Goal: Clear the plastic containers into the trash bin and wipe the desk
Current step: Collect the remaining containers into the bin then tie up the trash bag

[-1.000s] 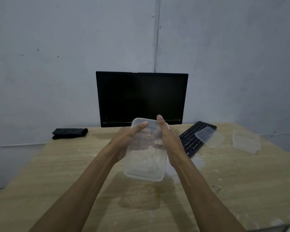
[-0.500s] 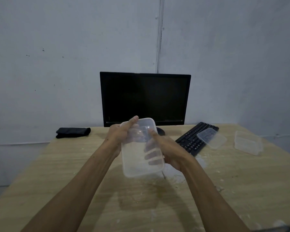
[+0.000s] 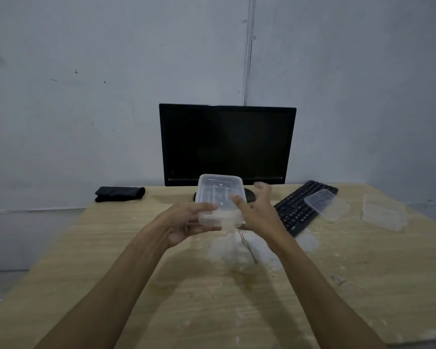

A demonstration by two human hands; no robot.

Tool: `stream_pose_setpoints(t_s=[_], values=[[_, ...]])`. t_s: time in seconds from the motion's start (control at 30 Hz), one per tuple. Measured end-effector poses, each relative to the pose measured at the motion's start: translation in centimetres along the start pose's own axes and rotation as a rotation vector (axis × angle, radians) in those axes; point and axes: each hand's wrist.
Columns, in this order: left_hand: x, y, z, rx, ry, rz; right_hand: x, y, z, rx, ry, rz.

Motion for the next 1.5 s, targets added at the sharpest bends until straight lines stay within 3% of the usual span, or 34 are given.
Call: stream_pose_setpoints(t_s=[0.07,0.13,0.2,0.3,0.43,0.7,0.97,1.1,1.27,1.5], values=[[0.5,-0.1,0.8,-0.008,0.069,0.052,-0.2,0.7,0.8,0.368,0.323,0.167],[0.8,0.0,1.6,-0.002,0.082,0.085,0.0,1.4,1.2,0.658,0.512,0.152],[0.8,0.3,2.0,0.022,0.084,0.098,0.1,1.6,1.6,0.812,0.671,0.182],[0.6,0.7,2.4,0.073,0.096,0.094,0.2,1.1,1.9,0.965,0.820,0.366],[1.0,0.7,2.4,0.103,0.109,0.095,-0.1,0.9,1.9,1.097,0.992,0.422],[0.7,1.3,1.5,0.021,0.088,-0.050,-0.6,0.4,0.6,1.091,1.034,0.433],[3.4,1.3,0.8,-0.051,0.121,0.072,-2.7,1.7,1.2,1.178,0.875,0.473],[6.1,2.5,2.0,-0.187,0.199,0.198,-4.9,2.4,1.5,0.972,0.714,0.314],[10.9,6.6,3.4,-0.303,0.084,0.269,-9.1,2.4,0.6,0.734,0.654,0.089],[19.8,15.3,4.6,-0.352,-0.037,0.362,-17.3,4.2,-3.7,0.725,0.652,-0.196]])
Point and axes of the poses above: each hand's wrist, its own y-axis away from the middle knuckle, its own x-axis out of the back of the hand, z = x × y, and after that the axes turned 14 degrees about y, right-handed
